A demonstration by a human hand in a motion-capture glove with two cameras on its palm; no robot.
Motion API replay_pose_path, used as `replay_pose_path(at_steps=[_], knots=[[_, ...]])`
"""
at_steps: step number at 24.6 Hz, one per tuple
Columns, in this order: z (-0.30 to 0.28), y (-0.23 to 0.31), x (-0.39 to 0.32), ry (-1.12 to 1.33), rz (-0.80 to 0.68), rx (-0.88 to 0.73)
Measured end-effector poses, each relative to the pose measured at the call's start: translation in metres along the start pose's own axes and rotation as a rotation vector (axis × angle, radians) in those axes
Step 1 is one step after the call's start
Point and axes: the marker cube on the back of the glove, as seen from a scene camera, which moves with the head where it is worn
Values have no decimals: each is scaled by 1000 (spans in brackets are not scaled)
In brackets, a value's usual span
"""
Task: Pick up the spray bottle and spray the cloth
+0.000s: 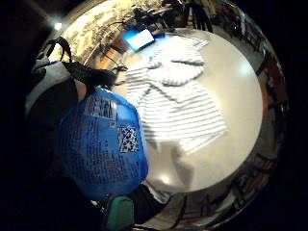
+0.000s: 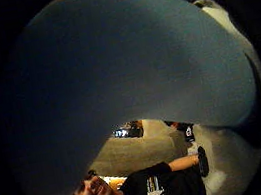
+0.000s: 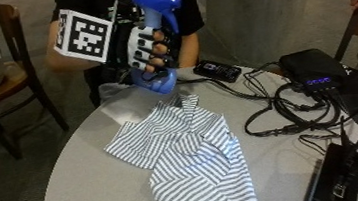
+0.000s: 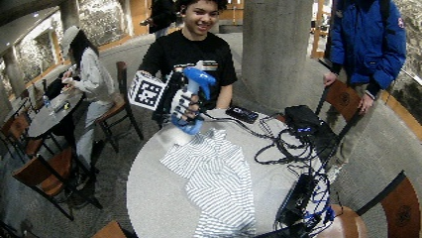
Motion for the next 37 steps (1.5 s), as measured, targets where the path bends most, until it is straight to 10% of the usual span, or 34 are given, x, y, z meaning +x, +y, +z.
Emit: replay_pose_path(at_steps=[16,37], knots=[[150,-11,-22,-182,-57,39],[188,-14,16,-149,-44,-24]])
